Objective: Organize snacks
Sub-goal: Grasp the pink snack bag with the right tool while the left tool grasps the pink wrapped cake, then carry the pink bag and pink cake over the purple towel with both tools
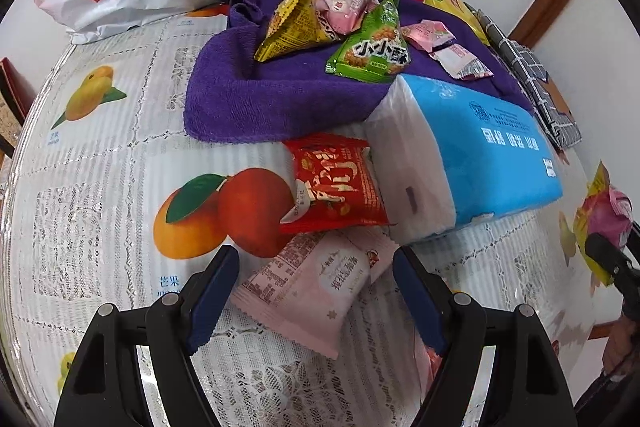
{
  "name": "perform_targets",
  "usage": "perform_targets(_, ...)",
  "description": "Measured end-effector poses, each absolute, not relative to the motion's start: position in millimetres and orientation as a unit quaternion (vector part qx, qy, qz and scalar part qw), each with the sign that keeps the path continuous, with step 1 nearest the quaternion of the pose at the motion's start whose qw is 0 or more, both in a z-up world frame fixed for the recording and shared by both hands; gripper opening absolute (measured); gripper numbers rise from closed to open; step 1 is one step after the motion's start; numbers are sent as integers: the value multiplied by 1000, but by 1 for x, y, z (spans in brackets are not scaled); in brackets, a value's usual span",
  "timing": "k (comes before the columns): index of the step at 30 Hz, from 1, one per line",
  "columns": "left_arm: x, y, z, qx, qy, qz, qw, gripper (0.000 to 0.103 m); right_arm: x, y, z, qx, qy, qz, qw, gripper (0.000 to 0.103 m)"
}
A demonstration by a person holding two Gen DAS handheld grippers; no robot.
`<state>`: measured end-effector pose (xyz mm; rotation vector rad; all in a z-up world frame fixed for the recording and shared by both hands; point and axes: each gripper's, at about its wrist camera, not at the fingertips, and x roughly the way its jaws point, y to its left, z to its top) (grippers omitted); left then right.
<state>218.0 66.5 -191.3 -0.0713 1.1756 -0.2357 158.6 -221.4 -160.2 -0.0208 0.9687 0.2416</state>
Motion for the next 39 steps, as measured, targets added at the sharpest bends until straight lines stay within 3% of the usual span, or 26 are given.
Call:
perform_targets(4,216,62,-192,-11,547,-100,831,76,155,-218,-156,-15,461,119,879,72)
perform_targets(8,214,62,-191,0,542,-93,835,60,154,-218,-155,-16,459,119,880,72)
perform_targets(11,214,67,-189,-17,543,-98,834,56,154,-217,-155,-15,460,118,880,72)
perform_targets(39,168,74,-137,-45,504,-94,857,55,133,-222,-137,9,435,121,892,72)
